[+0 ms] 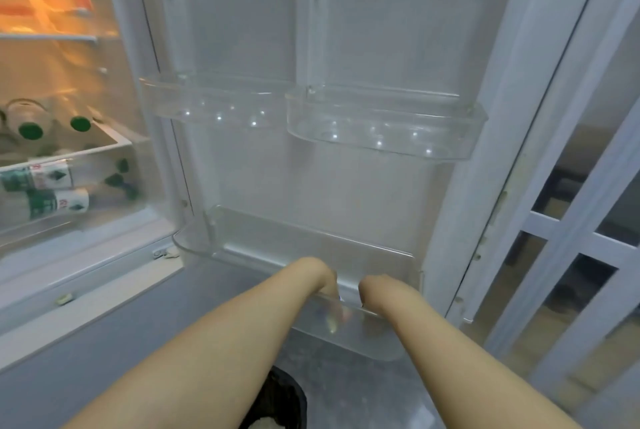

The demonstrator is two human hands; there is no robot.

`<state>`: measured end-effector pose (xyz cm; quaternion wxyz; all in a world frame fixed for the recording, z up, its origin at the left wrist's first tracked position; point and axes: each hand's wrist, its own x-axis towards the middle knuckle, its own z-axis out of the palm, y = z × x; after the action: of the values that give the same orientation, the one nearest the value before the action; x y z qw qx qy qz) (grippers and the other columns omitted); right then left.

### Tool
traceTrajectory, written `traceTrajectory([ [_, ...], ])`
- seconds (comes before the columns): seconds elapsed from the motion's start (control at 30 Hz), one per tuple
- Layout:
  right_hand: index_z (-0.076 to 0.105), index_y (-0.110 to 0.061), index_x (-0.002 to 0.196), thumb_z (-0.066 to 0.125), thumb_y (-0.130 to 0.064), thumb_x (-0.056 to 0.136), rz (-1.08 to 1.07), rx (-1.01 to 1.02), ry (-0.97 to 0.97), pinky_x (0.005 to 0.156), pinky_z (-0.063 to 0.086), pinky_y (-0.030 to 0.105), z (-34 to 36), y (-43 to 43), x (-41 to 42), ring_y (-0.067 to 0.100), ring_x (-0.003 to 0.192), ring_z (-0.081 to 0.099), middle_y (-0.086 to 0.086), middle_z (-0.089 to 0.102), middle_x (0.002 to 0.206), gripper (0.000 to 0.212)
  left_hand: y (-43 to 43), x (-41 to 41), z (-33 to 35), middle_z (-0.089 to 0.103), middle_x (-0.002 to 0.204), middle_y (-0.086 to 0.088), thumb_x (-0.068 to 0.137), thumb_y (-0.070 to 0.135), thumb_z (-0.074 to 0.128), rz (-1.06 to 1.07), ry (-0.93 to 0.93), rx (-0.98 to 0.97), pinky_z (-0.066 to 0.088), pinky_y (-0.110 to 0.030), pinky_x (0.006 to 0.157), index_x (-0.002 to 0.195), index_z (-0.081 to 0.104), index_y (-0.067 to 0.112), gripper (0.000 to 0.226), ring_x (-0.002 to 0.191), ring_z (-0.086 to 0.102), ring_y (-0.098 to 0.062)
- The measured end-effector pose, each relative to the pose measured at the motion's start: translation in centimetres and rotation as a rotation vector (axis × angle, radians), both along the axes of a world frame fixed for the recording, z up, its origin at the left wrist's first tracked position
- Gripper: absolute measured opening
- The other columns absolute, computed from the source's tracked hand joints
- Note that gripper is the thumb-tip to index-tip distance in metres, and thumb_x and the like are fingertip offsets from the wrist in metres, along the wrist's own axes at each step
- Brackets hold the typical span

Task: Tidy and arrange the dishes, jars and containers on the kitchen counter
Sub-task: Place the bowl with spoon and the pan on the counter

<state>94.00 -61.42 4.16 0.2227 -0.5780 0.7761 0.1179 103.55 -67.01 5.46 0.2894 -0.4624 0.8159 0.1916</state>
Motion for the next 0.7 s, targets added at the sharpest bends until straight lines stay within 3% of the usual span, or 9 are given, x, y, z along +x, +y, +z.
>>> traceTrajectory([
  [0.07, 0.042, -0.004, 0.071, 0.043, -0.004, 0.092, -0.031, 0.003, 0.001, 0.076, 0.033, 0.026, -0.4, -0.3, 0.1, 0.028, 0.079, 0.042, 0.007, 0.040, 0.071, 0.021, -0.4, -0.2, -0.7, 0.051, 0.095, -0.004, 0.085, 0.036, 0.065, -0.022, -0.030, -0.056, 0.047, -0.034, 0.086, 0.111, 0.063, 0.010, 0.037, 0.087, 0.053, -0.025],
  [0.1, 0.038, -0.005, 0.069, 0.042, -0.004, 0.092, -0.025, 0.014, 0.006, 0.076, 0.033, 0.026, -0.3, -0.2, 0.0, 0.029, 0.082, 0.040, 0.005, 0.036, 0.068, 0.024, -0.5, -0.5, -1.1, 0.051, 0.095, -0.005, 0.087, 0.033, 0.062, -0.019, -0.041, -0.073, 0.046, -0.037, 0.093, 0.113, 0.061, 0.007, 0.037, 0.093, 0.058, -0.028],
  [0.17, 0.053, -0.003, 0.081, 0.044, -0.005, 0.093, -0.010, 0.030, -0.013, 0.080, 0.039, 0.029, -0.3, -0.4, 0.1, 0.034, 0.093, 0.048, 0.010, 0.052, 0.083, 0.015, -0.7, -0.6, -1.5, 0.056, 0.103, -0.009, 0.090, 0.026, 0.057, -0.017, -0.053, -0.113, 0.043, -0.039, 0.098, 0.116, 0.059, 0.007, 0.032, 0.113, 0.058, -0.030],
  [0.2, 0.060, -0.003, 0.099, 0.045, -0.006, 0.093, -0.012, 0.023, -0.034, 0.086, 0.042, 0.031, -0.4, -0.6, -0.1, 0.035, 0.103, 0.053, 0.012, 0.059, 0.102, 0.016, -0.8, -0.9, -1.7, 0.058, 0.112, -0.010, 0.090, 0.024, 0.057, -0.019, -0.057, -0.126, 0.043, -0.039, 0.098, 0.116, 0.059, 0.009, 0.030, 0.117, 0.056, -0.030],
  [0.27, 0.057, -0.008, 0.123, 0.048, -0.009, 0.092, -0.013, -0.001, -0.043, 0.089, 0.044, 0.031, -0.6, -0.6, -0.1, 0.031, 0.115, 0.055, 0.012, 0.057, 0.126, 0.032, -0.9, -0.9, -1.8, 0.059, 0.122, -0.009, 0.088, 0.021, 0.060, -0.017, -0.047, -0.128, 0.043, -0.039, 0.097, 0.115, 0.060, 0.010, 0.029, 0.116, 0.056, -0.030],
  [0.4, 0.055, -0.009, 0.124, 0.047, -0.010, 0.092, -0.017, -0.088, -0.069, 0.074, 0.037, 0.026, -0.7, -0.6, -0.6, 0.029, 0.102, 0.055, 0.012, 0.055, 0.127, 0.032, -0.9, -0.9, -1.6, 0.060, 0.118, -0.010, 0.090, 0.018, 0.057, 0.017, 0.009, -0.102, 0.046, -0.036, 0.091, 0.119, 0.060, 0.008, 0.031, 0.093, 0.054, -0.025],
  [0.47, 0.053, -0.008, 0.124, 0.046, -0.008, 0.092, -0.035, -0.123, -0.081, 0.073, 0.038, 0.026, -0.6, -0.5, -0.7, 0.027, 0.092, 0.050, 0.012, 0.055, 0.127, 0.032, -0.9, -0.8, -1.5, 0.059, 0.126, -0.009, 0.091, 0.017, 0.055, 0.038, 0.032, -0.094, 0.045, -0.036, 0.095, 0.122, 0.058, 0.006, 0.033, 0.105, 0.057, -0.027],
  [0.57, 0.052, -0.007, 0.124, 0.047, -0.007, 0.092, -0.057, -0.176, -0.085, 0.078, 0.043, 0.029, -0.3, -0.3, -0.7, 0.030, 0.110, 0.056, 0.012, 0.054, 0.128, 0.033, -0.6, -0.8, -1.1, 0.058, 0.129, -0.010, 0.091, 0.019, 0.057, 0.053, 0.066, -0.082, 0.044, -0.035, 0.096, 0.124, 0.057, 0.005, 0.036, 0.117, 0.055, -0.028],
  [0.7, 0.053, -0.003, 0.122, 0.047, -0.001, 0.090, -0.081, -0.227, -0.106, 0.077, 0.042, 0.030, -0.1, -0.1, -0.7, 0.030, 0.115, 0.056, 0.015, 0.055, 0.127, 0.033, -0.7, -0.3, -0.7, 0.058, 0.128, -0.011, 0.089, 0.028, 0.062, 0.135, 0.143, -0.079, 0.045, -0.033, 0.093, 0.124, 0.055, 0.004, 0.044, 0.099, 0.055, -0.024],
])
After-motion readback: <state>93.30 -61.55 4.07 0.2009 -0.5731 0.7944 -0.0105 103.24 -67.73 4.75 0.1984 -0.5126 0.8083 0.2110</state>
